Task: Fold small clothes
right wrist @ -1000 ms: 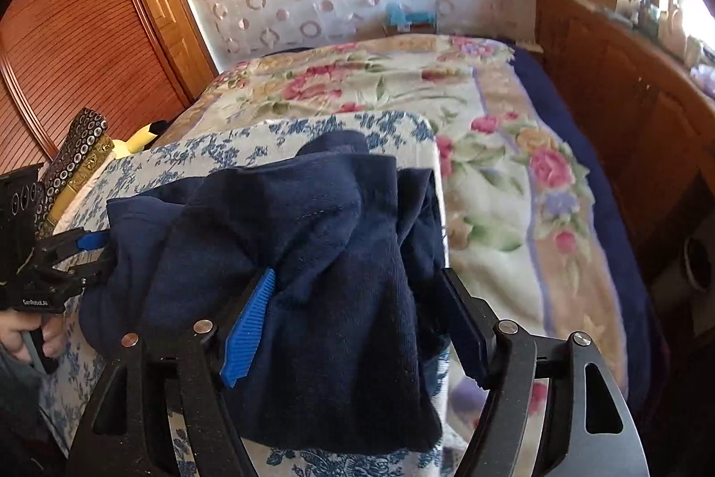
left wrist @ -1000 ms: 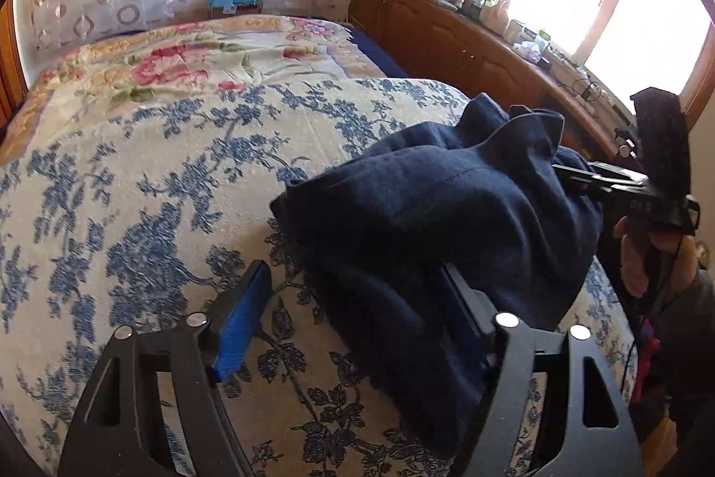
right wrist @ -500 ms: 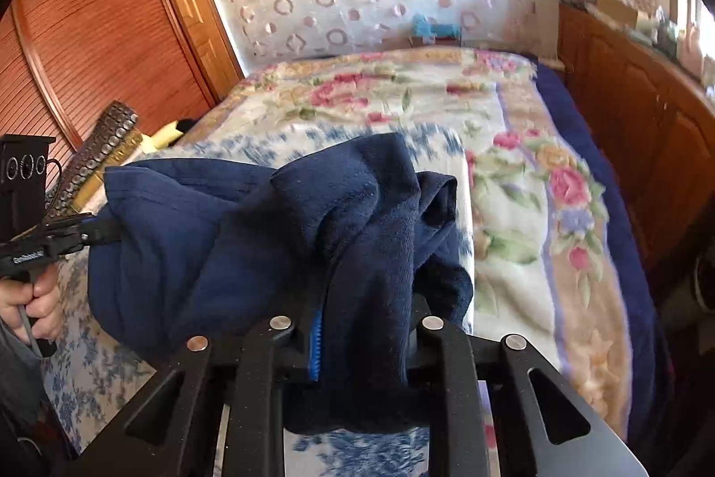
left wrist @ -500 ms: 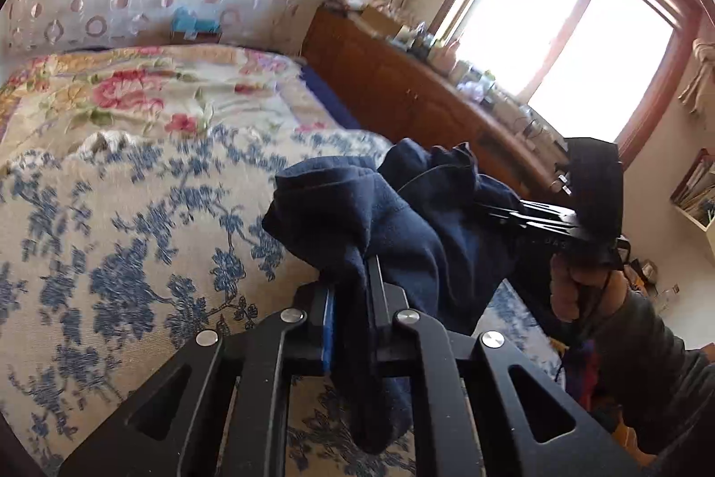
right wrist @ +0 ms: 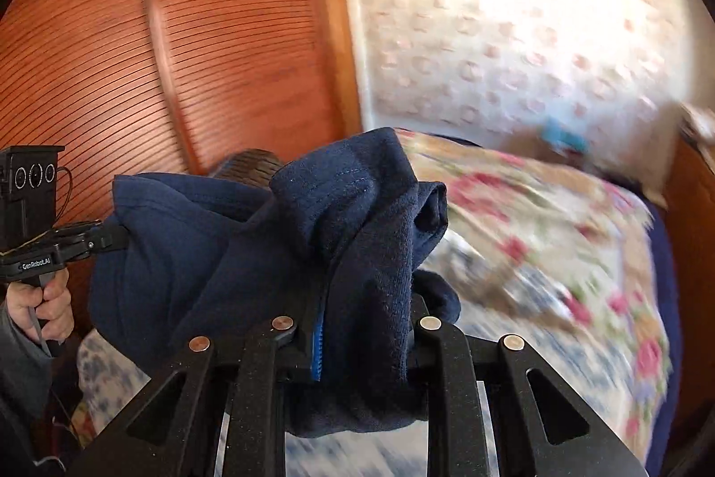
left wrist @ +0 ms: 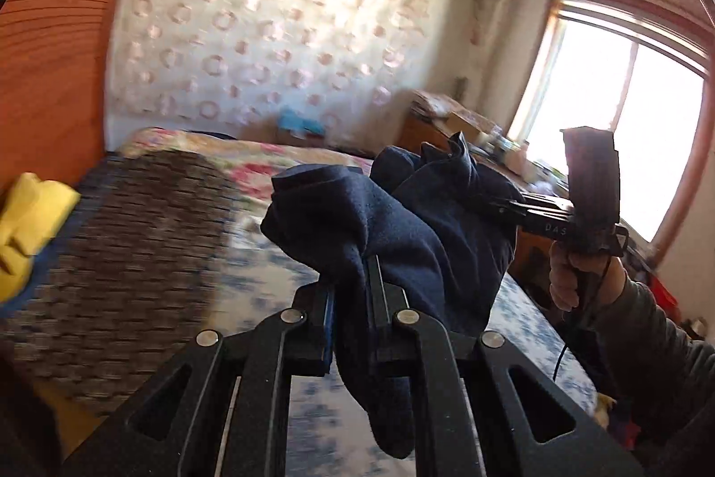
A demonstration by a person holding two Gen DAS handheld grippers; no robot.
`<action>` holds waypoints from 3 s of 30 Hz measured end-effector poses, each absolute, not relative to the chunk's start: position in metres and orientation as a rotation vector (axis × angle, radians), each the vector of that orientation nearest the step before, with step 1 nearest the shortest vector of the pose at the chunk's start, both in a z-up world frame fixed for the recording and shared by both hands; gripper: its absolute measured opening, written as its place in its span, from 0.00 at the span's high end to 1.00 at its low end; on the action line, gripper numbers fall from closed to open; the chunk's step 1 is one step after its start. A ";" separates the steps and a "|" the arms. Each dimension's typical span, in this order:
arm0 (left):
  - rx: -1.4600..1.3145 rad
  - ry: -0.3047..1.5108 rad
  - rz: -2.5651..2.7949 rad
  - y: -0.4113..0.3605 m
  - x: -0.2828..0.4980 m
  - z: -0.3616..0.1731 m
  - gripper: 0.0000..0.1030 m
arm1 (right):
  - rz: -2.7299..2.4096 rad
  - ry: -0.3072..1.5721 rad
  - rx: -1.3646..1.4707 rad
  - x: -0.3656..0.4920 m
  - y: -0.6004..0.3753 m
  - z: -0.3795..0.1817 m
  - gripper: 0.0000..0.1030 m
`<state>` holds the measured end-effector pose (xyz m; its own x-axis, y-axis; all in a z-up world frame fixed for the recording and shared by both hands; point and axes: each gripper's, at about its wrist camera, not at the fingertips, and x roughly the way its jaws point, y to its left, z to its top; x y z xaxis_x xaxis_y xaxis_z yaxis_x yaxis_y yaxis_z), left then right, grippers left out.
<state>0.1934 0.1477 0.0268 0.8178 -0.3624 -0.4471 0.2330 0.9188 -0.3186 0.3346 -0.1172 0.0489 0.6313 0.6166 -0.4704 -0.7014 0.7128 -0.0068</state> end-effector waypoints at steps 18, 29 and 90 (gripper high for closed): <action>-0.375 0.631 0.133 0.309 0.182 -0.081 0.89 | 0.815 0.528 -0.424 0.498 0.178 -0.005 0.54; -0.285 0.601 0.121 0.301 0.166 -0.069 0.55 | 0.830 0.317 -0.246 0.458 0.145 0.030 0.43; -0.022 0.453 -0.087 0.046 0.058 0.032 0.18 | 0.291 0.273 -0.025 -0.020 -0.124 0.008 0.27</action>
<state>0.0580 0.0460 0.0320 0.8954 -0.0886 -0.4364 0.0789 0.9961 -0.0404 -0.0201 -0.1239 0.0077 0.9216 0.2798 -0.2691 -0.2865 0.9580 0.0149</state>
